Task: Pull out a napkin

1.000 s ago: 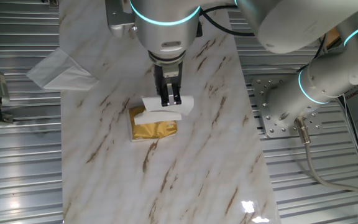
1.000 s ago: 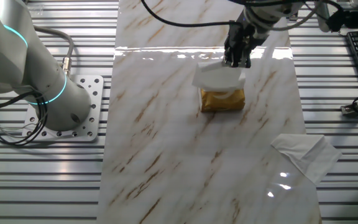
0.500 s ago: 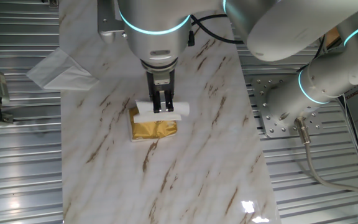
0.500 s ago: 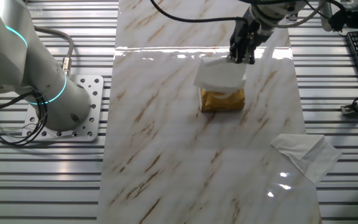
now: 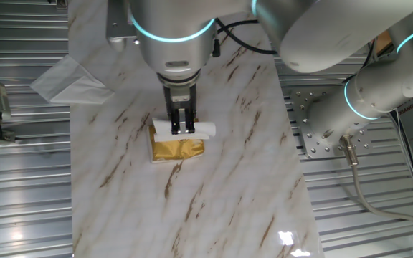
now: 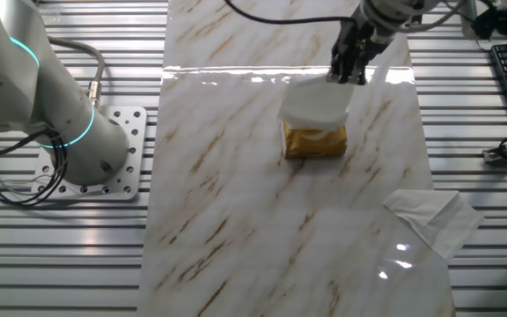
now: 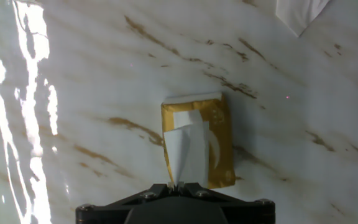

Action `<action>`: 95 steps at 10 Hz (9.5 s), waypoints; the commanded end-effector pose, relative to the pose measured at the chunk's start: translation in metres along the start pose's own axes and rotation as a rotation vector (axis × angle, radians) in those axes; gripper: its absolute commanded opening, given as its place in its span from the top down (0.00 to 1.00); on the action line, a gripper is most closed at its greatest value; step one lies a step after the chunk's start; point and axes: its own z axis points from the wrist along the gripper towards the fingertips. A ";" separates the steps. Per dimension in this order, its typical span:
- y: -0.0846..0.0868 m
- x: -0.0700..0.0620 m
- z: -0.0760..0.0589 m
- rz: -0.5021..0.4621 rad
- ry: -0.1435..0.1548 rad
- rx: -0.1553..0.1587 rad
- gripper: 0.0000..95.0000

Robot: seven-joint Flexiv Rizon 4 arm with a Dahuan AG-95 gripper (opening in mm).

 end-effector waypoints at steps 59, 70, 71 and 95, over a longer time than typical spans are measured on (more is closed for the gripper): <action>0.042 -0.077 0.070 0.004 -0.117 0.042 1.00; 0.014 -0.094 0.059 -0.135 -0.095 0.030 1.00; 0.013 -0.094 0.059 -0.140 -0.107 0.030 1.00; -0.027 -0.107 0.040 -0.913 -0.101 0.178 1.00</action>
